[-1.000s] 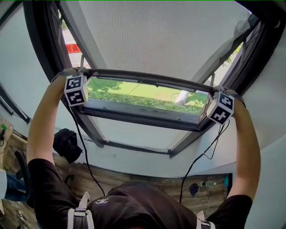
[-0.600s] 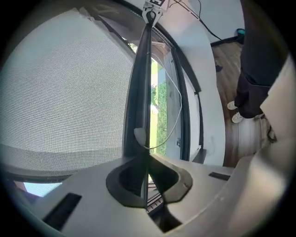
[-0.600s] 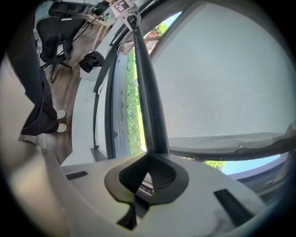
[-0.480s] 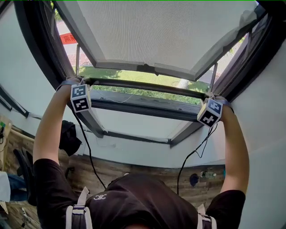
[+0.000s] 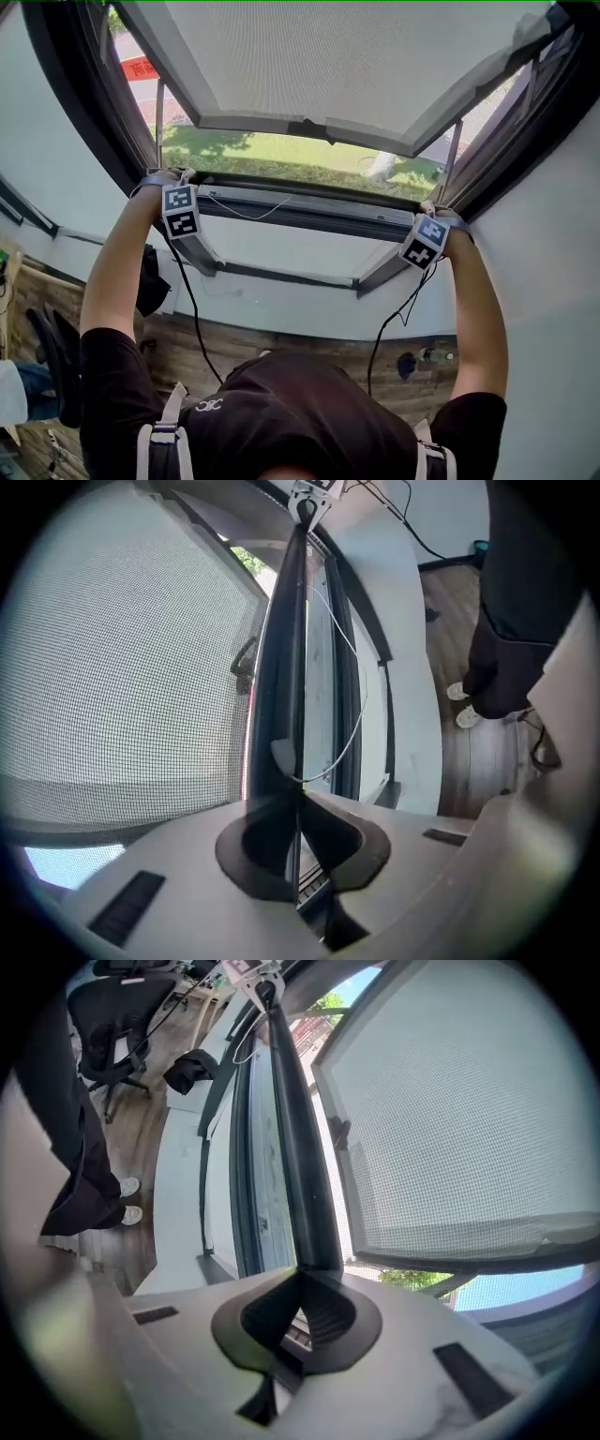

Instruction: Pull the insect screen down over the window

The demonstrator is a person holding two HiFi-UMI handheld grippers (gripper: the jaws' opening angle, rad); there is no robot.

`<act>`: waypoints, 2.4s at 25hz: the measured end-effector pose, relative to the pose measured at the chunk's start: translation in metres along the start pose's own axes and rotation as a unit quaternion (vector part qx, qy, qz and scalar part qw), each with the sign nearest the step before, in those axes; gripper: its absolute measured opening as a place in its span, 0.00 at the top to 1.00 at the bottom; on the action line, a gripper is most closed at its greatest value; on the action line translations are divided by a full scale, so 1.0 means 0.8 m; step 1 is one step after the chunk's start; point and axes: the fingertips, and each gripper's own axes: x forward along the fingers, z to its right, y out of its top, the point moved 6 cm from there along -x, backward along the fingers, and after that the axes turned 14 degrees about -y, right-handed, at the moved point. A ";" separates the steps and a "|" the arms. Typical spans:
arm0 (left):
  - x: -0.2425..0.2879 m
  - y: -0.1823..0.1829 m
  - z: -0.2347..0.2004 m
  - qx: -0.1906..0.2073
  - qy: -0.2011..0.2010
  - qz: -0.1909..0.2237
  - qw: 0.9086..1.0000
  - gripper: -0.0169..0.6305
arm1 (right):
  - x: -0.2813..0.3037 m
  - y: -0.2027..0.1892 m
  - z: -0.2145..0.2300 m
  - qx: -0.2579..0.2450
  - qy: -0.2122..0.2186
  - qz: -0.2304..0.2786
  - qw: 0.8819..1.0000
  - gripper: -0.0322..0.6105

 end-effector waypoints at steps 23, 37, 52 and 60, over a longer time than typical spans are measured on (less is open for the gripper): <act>0.108 0.006 0.059 -0.017 -0.041 -0.004 0.999 0.93 | 0.068 0.010 -0.099 -0.036 0.018 -0.050 0.998 0.94; 0.128 0.009 0.085 -0.035 -0.095 -0.005 0.995 0.80 | 0.075 0.008 -0.126 -0.002 0.047 -0.058 0.997 0.90; 0.130 0.011 0.098 -0.041 -0.123 -0.014 0.991 0.66 | 0.068 0.008 -0.140 -0.007 0.083 -0.058 0.995 0.75; 0.155 0.020 0.087 -0.101 -0.108 -0.009 0.989 0.65 | 0.097 0.011 -0.156 -0.084 0.032 -0.087 0.992 0.67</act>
